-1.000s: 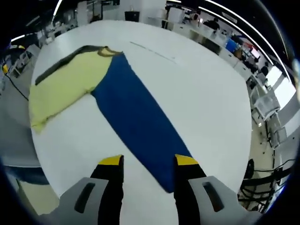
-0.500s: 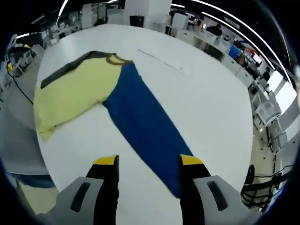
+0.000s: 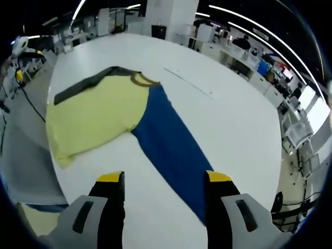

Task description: Fold the garment on the visible template until the final outline fits inside the template.

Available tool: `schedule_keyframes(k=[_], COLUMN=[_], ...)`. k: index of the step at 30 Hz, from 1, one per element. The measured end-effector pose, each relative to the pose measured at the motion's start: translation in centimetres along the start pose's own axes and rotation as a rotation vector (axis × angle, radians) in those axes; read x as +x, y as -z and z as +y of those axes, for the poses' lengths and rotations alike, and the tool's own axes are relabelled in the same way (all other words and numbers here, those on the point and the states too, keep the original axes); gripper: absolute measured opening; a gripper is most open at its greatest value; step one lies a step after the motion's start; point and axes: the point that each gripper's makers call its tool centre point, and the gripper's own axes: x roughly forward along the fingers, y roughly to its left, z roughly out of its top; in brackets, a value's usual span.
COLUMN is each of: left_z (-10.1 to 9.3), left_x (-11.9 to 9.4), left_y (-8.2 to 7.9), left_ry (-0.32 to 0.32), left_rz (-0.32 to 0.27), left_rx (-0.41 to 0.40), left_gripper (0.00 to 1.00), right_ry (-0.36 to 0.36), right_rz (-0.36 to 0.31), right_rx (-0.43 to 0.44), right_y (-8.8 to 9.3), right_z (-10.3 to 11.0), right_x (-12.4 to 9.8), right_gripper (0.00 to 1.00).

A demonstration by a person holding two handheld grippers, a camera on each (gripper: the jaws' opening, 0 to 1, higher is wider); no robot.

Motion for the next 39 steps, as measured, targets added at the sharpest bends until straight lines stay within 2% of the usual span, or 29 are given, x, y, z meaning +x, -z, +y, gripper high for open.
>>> schedule_keyframes(k=[7, 12, 21, 30, 37, 39], left_z=[0.7, 1.1, 1.5, 2.4, 2.5, 2.5], left_x=[-0.2, -0.3, -0.4, -0.8, -0.6, -0.6], left_y=[-0.2, 0.3, 1.0, 1.4, 1.5, 1.6], left_ry=[0.006, 0.013, 0.036, 0.031, 0.031, 0.032], left_rz=[-0.021, -0.02, -0.019, -0.023, -0.03, -0.028], left_rx=[0.009, 0.009, 0.005, -0.006, -0.02, -0.021], left_gripper=[0.97, 0.96, 0.96, 0.96, 0.96, 0.96], right_ry=[0.005, 0.013, 0.018, -0.005, -0.025, -0.023], right_rz=[-0.028, -0.048, -0.087, -0.146, -0.192, -0.204], right_rx=[-0.037, -0.051, -0.054, -0.079, -0.099, -0.109], right_y=[-1.8, -2.9, -5.2, -7.4, -9.0, -9.3], right_z=[1.6, 2.6, 6.4, 7.7, 9.3, 9.7], right_x=[-0.6, -1.1, -2.4, -2.5, -3.2, -3.4], right_gripper=[0.69, 0.75, 0.79, 0.8, 0.92, 0.92])
